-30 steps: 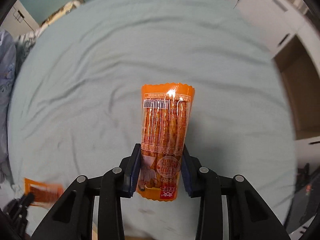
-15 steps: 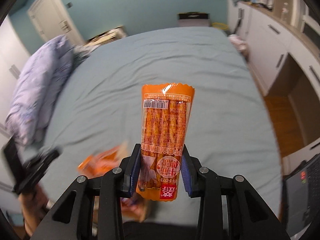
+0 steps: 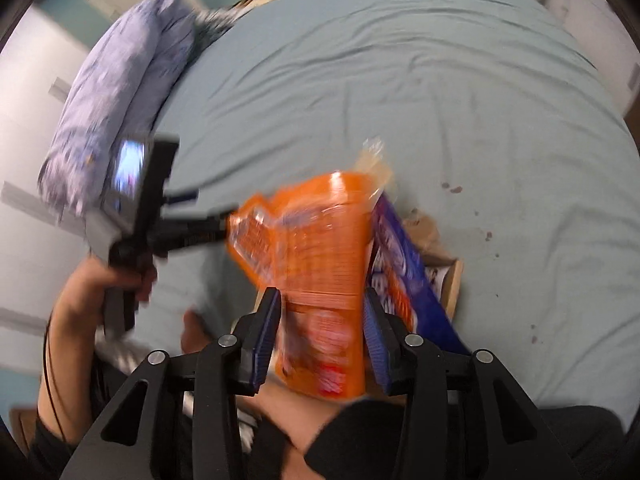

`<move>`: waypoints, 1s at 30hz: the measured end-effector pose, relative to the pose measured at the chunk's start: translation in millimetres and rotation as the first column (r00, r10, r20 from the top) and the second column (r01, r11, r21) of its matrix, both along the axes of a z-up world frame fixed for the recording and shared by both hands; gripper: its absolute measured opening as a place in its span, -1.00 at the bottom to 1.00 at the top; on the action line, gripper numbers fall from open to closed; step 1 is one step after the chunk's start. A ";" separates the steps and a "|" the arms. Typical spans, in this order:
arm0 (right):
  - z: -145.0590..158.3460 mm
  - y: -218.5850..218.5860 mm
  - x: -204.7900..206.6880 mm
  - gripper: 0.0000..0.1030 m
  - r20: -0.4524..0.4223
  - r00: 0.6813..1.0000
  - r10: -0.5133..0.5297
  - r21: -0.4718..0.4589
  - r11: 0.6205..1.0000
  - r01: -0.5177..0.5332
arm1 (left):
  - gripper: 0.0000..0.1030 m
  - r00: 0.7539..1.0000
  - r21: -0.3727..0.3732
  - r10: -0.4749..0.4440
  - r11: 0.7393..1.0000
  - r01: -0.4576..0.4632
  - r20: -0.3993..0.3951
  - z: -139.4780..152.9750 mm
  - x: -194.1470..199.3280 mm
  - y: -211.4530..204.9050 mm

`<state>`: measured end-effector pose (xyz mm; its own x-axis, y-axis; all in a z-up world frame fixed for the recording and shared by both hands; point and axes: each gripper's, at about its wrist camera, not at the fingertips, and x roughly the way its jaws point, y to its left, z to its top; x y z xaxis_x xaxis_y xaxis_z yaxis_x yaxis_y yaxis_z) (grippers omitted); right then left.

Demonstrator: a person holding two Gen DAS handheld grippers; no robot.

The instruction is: Organize snacks

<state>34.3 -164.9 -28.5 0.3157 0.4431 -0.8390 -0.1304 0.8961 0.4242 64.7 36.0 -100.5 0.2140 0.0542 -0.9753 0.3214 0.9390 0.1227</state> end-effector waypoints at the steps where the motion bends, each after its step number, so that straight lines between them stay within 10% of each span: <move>1: 1.2 -5.8 3.8 -0.22 -0.004 1.000 -0.025 0.015 1.000 0.025 | 0.51 1.000 -0.010 -0.007 1.000 0.007 -0.010 -3.4 2.0 -0.9; 5: 14.9 -14.3 1.5 0.25 0.046 0.999 -0.029 0.044 0.999 0.027 | 0.51 0.997 -0.034 -0.071 0.997 0.070 -0.023 -15.2 9.8 -9.3; 13: 13.6 -119.3 -59.1 0.27 0.196 0.956 -0.219 0.057 0.976 0.212 | 0.51 0.983 -0.018 -0.183 0.983 0.183 0.000 -27.6 19.7 -36.8; 18: -28.0 -161.7 -56.4 0.27 0.102 0.931 -0.351 0.157 0.930 0.333 | 0.51 0.983 -0.033 -0.184 0.983 0.183 -0.029 -28.9 28.9 -41.0; 30: -20.3 -155.2 -46.0 0.27 0.108 0.948 -0.298 0.126 0.950 0.284 | 0.51 0.998 0.101 -0.050 0.994 0.046 0.040 -22.5 50.7 -4.5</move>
<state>-11.7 -320.2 -48.8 0.5433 0.4018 -0.7372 0.0714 0.8527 0.5175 115.4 31.5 -122.9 0.2598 0.1399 -0.9555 0.3582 0.9049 0.2299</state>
